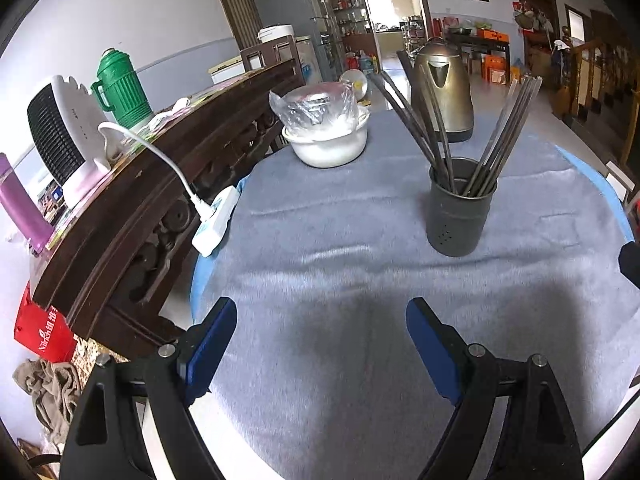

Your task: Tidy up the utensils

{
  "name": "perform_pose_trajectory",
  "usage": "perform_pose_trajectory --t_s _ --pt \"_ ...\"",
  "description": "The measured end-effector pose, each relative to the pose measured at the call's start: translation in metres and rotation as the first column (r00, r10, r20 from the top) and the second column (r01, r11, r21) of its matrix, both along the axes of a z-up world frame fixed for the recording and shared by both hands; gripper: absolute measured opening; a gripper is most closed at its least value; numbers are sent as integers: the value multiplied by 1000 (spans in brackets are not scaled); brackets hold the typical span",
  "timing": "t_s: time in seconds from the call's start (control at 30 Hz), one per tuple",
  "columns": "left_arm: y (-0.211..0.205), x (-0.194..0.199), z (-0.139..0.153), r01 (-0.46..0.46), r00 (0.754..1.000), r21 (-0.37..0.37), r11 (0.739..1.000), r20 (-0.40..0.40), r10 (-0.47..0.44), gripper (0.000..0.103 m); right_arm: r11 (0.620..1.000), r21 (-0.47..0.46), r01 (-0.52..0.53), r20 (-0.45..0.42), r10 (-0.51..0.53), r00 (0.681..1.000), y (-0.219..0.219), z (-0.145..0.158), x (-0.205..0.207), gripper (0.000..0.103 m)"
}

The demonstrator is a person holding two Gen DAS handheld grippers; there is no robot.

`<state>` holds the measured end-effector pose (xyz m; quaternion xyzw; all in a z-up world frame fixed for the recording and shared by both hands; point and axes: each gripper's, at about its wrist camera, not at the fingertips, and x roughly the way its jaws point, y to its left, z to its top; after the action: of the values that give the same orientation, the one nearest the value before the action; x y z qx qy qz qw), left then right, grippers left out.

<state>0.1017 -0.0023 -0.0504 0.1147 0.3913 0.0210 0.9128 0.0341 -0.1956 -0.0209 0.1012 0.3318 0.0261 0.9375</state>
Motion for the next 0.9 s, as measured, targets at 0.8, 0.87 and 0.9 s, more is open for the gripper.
perform_pose_trajectory --t_s 0.8,0.87,0.9 --pt "2 -6 4 9 1000 -18 1000 4 -9 87 998 -47 -33 -35 32 999 21 -6 1 70" --pt "2 -4 2 8 1000 -22 1000 -4 -8 87 999 -38 -31 -38 29 999 20 -7 1 70" --pt "3 -4 1 8 1000 -25 1000 -8 -8 87 999 -36 -29 -39 28 999 20 -8 2 70"
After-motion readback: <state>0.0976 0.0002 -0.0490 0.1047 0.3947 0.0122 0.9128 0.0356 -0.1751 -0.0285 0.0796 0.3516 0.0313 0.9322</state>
